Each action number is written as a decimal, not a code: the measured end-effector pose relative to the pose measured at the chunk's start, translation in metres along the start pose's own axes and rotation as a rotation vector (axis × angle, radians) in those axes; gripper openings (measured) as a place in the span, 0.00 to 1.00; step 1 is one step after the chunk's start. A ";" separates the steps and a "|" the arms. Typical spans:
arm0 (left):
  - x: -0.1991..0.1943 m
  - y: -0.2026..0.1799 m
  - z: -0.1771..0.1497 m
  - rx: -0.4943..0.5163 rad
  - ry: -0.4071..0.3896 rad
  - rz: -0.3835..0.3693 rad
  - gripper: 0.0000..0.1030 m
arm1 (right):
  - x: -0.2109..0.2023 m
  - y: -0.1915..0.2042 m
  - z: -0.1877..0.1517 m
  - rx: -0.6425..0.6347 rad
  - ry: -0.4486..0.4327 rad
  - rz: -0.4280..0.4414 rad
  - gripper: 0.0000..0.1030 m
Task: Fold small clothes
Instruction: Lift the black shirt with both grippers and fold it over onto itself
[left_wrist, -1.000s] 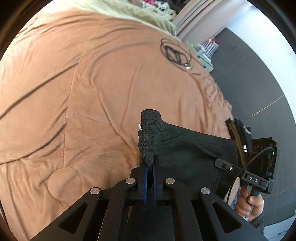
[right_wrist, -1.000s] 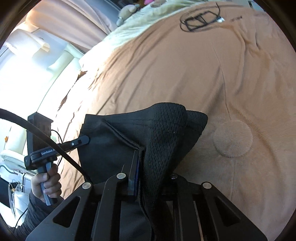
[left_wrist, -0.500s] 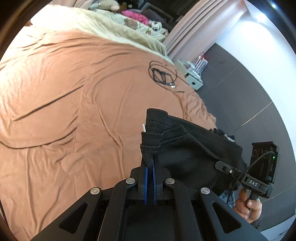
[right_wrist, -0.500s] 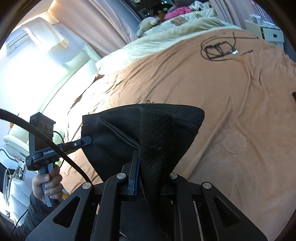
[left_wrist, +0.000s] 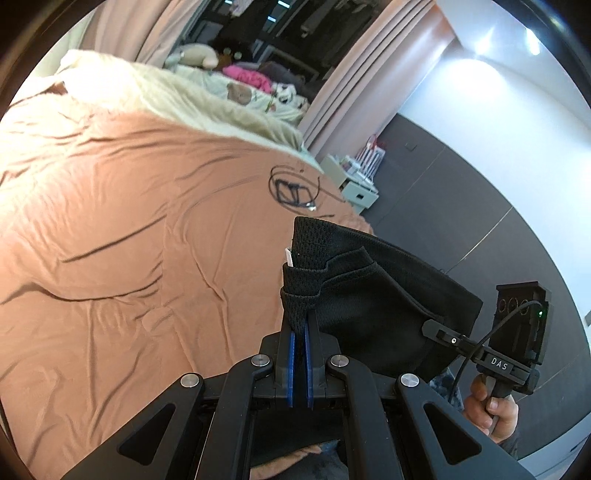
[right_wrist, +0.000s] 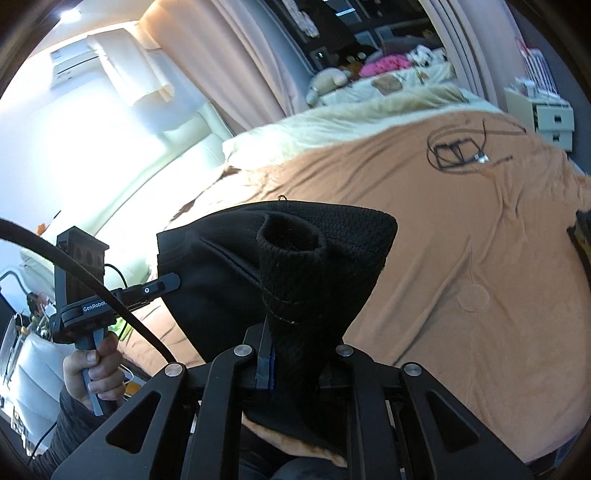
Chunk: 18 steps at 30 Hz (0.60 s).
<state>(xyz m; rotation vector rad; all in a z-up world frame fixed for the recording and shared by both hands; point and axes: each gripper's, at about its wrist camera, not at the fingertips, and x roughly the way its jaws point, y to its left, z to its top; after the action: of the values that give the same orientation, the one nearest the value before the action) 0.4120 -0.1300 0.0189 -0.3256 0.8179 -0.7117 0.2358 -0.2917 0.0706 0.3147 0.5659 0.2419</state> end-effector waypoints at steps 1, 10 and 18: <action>-0.007 -0.004 0.000 0.006 -0.009 0.001 0.04 | -0.007 0.006 -0.001 -0.010 -0.009 0.007 0.09; -0.091 -0.026 -0.001 0.040 -0.118 0.034 0.04 | -0.052 0.062 -0.011 -0.105 -0.068 0.080 0.09; -0.166 -0.022 -0.006 0.019 -0.213 0.057 0.04 | -0.058 0.097 -0.012 -0.152 -0.072 0.183 0.09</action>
<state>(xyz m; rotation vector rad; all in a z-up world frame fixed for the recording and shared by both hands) 0.3193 -0.0316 0.1170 -0.3531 0.6155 -0.6198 0.1685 -0.2172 0.1237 0.2265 0.4452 0.4467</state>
